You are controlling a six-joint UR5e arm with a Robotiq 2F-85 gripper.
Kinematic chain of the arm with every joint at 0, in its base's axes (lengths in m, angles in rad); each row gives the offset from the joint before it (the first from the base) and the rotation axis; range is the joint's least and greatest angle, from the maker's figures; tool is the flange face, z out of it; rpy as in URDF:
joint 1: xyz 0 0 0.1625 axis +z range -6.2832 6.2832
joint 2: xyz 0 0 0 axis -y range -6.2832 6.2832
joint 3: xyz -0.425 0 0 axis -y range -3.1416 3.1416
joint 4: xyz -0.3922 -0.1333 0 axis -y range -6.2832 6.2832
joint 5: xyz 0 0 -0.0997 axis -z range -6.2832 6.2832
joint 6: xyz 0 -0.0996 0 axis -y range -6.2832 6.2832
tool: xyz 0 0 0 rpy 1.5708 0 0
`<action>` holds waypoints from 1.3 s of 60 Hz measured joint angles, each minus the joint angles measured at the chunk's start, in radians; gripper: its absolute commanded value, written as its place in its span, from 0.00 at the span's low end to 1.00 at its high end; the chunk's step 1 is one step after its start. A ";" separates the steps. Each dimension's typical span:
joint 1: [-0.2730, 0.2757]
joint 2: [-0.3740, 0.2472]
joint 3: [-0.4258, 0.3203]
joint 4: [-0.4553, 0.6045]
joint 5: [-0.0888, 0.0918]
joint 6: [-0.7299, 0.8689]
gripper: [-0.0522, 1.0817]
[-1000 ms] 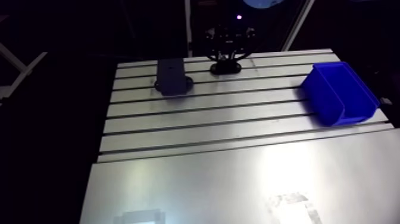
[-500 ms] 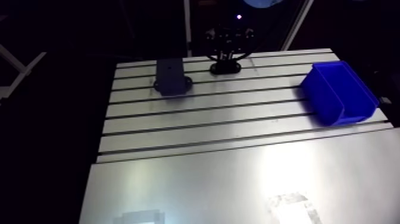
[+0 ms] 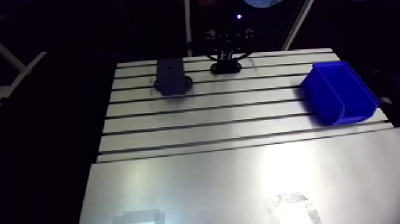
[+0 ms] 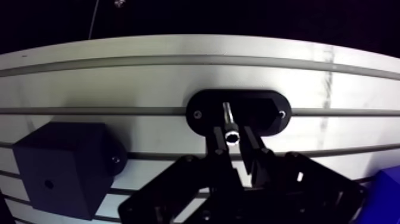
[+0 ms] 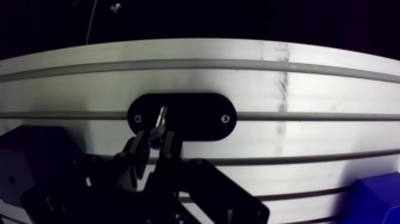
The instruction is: Pick up the M10 bolt and insert it into the hole until fully seated.
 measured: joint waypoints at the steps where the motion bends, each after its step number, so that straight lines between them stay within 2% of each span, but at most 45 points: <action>1: 0.000 0.000 0.000 0.000 0.000 -0.001 0.80; 23: 0.006 -0.011 -0.010 0.001 0.001 -0.007 0.86; 33: 0.010 -0.037 -0.017 0.006 0.001 -0.007 0.91; 42: 0.012 -0.065 -0.028 0.009 0.001 -0.007 0.99; 49: 0.012 -0.081 -0.046 0.028 0.000 -0.007 1.00; 61: 0.015 -0.103 -0.110 0.156 -0.002 -0.004 1.00; 78: 0.030 -0.129 -0.252 0.416 -0.003 0.007 1.00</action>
